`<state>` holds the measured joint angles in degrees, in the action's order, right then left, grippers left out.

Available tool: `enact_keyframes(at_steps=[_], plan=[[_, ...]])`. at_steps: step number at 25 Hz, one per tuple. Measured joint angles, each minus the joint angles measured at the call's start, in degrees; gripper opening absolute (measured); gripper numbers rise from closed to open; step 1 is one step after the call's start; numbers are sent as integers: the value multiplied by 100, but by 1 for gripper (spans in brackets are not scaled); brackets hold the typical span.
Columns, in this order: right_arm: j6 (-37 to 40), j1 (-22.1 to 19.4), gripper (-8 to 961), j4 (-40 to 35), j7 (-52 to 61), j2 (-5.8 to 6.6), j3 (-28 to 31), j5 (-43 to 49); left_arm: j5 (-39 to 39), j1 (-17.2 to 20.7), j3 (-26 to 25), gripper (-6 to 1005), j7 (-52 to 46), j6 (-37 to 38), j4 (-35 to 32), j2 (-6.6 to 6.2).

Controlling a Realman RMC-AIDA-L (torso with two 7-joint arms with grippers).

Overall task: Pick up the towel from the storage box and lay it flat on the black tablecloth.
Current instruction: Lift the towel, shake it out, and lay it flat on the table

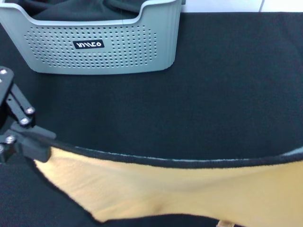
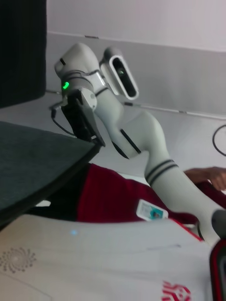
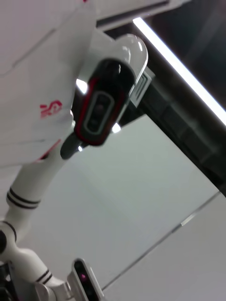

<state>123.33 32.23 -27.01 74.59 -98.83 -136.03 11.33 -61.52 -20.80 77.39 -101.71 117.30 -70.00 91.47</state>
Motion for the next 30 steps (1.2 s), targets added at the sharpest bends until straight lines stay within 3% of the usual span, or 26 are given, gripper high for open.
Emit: enact_keyframes(at_steps=[3, 8, 14, 18, 20, 25, 30], plan=[[0, -166, 14, -280, 133, -23, 509, 521, 211, 28, 20, 13, -68, 3, -183, -107], [-10, -493, 13, -497, 413, -189, 1439, 1379, 354, 52, -10, 13, -296, 3, -420, -215], [-48, -573, 13, 25, 562, -470, 2333, 2034, -83, 8, -65, 14, -302, -21, -203, -35], [-370, -352, 12, 633, 552, -682, 2799, 2440, -1390, -259, -788, 13, -202, -41, 424, 510], [-837, -263, 12, 768, 515, -758, 2982, 2694, -1893, -376, -1149, 13, -105, -53, 665, 703], [-2097, -76, 14, 760, 459, -809, 3345, 3122, -3559, -773, -2541, 14, 227, -93, 1128, 1318], [-2995, 79, 14, 817, 462, -800, 3579, 3197, -4781, -1170, -3294, 14, 431, -560, 1419, 1647]])
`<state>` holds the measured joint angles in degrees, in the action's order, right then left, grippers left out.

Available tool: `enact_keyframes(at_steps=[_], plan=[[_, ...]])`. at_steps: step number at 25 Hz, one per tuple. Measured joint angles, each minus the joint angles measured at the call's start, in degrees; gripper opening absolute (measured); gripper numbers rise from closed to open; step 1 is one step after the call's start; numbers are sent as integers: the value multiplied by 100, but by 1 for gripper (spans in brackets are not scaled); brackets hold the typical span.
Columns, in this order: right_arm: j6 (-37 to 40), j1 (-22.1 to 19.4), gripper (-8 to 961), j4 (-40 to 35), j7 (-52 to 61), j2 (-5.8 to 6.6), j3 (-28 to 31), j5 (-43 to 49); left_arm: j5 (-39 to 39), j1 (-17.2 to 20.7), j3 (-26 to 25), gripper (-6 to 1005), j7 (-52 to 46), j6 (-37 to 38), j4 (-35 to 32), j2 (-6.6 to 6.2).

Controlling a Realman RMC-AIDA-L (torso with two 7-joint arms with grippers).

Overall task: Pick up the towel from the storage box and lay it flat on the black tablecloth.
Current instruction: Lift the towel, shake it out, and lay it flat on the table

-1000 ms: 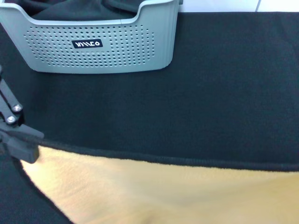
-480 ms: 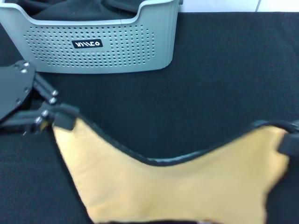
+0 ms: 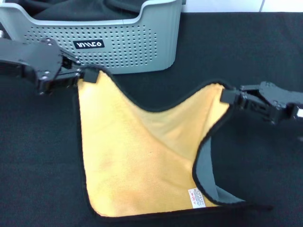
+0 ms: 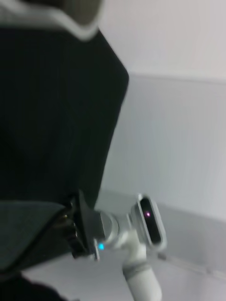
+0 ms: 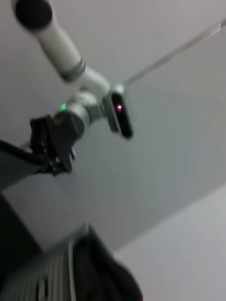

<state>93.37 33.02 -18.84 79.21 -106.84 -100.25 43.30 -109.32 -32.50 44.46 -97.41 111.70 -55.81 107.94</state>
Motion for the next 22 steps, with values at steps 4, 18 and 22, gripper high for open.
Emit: enact_keyframes(at_steps=[4, 18, 22], plan=[[-731, 87, 14, 3, 19, 19, 74, 8, -560, -225, -6, 14, 28, -736, 282, 114], [-2638, 704, 14, 97, -7, 93, 82, 233, -1909, -776, -11, 13, 36, -2791, 772, 559], [-2729, 881, 13, 100, 22, 166, 81, 565, -1972, -830, -14, 13, 24, -3005, 927, 561]])
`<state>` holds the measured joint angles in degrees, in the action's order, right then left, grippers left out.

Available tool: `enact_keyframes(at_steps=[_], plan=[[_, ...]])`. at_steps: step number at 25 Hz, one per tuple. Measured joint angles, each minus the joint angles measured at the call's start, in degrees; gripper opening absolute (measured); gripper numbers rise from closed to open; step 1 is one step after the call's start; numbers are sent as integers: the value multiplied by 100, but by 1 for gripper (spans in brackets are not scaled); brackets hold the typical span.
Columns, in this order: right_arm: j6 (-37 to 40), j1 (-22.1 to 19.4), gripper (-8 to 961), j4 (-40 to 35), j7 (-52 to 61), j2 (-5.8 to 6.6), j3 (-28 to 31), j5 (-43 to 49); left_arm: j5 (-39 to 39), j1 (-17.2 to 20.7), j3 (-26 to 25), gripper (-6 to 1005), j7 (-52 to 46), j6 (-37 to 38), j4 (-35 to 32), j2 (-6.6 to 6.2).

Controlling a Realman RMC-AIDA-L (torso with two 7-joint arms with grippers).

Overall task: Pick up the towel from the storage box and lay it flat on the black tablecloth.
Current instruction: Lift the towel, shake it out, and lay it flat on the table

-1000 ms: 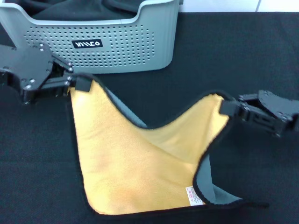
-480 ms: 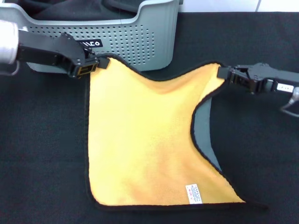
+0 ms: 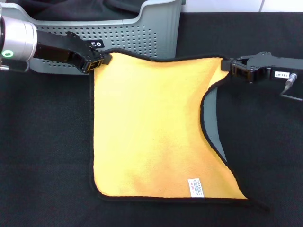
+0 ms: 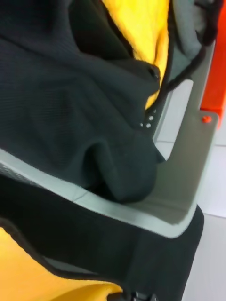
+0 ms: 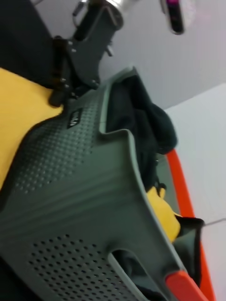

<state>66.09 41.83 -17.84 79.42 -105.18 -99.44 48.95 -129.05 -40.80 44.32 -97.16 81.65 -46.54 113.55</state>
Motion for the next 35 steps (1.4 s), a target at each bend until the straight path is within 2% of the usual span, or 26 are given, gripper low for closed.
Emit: enact_keyframes(at_steps=[7, 13, 17, 22, 23, 24, 29, 35], plan=[[-262, 211, 13, 0, 5, 61, 3, 659, -56, 15, -5, 14, -24, -84, 84, 5], [-320, 208, 13, -22, -53, 139, 9, 701, -58, 82, -18, 14, -44, -90, 86, 19], [-328, 249, 13, -74, -148, 173, 13, 767, -61, 102, -2, 13, -14, -96, 92, 81], [-395, 399, 13, -311, -196, 194, 77, 1356, -62, 126, -2, 13, 8, -97, 100, 106], [-450, 437, 13, -556, -198, 193, 259, 1916, -62, 128, -2, 13, 8, -97, 100, 115], [-453, 440, 13, -604, -198, 190, 308, 2015, -62, 128, -2, 13, 9, -97, 101, 127], [-468, 465, 13, -1175, -164, 61, 991, 3512, -62, 158, -2, 13, 11, -97, 101, 147], [-479, 422, 13, -1790, -179, -128, 1297, 4801, -61, 182, -2, 14, -3, -97, 101, 167]])
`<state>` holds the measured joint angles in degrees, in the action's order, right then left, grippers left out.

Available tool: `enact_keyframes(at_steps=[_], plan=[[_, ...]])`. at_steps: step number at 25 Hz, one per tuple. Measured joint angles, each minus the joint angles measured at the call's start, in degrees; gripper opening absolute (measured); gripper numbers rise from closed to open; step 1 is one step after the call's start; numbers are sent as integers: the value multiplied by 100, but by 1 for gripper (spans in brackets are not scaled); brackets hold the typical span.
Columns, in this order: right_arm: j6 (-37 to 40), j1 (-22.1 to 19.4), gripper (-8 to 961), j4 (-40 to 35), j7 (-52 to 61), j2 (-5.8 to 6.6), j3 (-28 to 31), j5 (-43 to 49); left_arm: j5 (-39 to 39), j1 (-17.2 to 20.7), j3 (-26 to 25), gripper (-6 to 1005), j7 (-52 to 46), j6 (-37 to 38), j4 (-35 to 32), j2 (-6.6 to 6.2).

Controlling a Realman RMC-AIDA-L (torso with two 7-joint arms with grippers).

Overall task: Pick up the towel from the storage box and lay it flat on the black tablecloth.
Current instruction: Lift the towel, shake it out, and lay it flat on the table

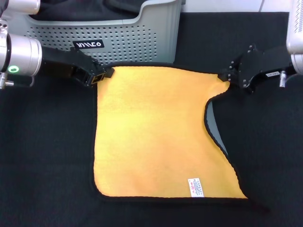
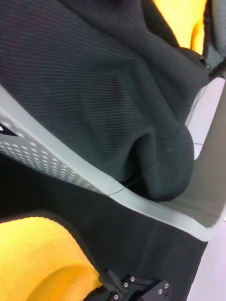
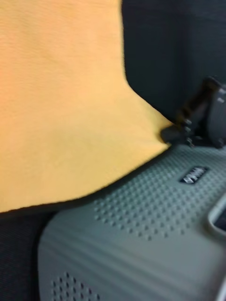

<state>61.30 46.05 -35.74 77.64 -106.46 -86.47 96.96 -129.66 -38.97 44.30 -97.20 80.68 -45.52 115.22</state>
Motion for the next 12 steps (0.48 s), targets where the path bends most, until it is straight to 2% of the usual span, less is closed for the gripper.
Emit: enact_keyframes(at_steps=[4, 7, 12], plan=[[-55, -82, 13, -489, -14, -114, 18, 637, 1, 47, 0, 14, 14, 0, -2, 1], [-172, -255, 13, -1072, -29, -263, 88, 1305, 2, 69, 0, 14, 26, 0, -2, 19], [-229, -463, 13, -1490, -397, -440, 340, 1566, 3, 118, 0, 15, 68, 0, 5, 90]])
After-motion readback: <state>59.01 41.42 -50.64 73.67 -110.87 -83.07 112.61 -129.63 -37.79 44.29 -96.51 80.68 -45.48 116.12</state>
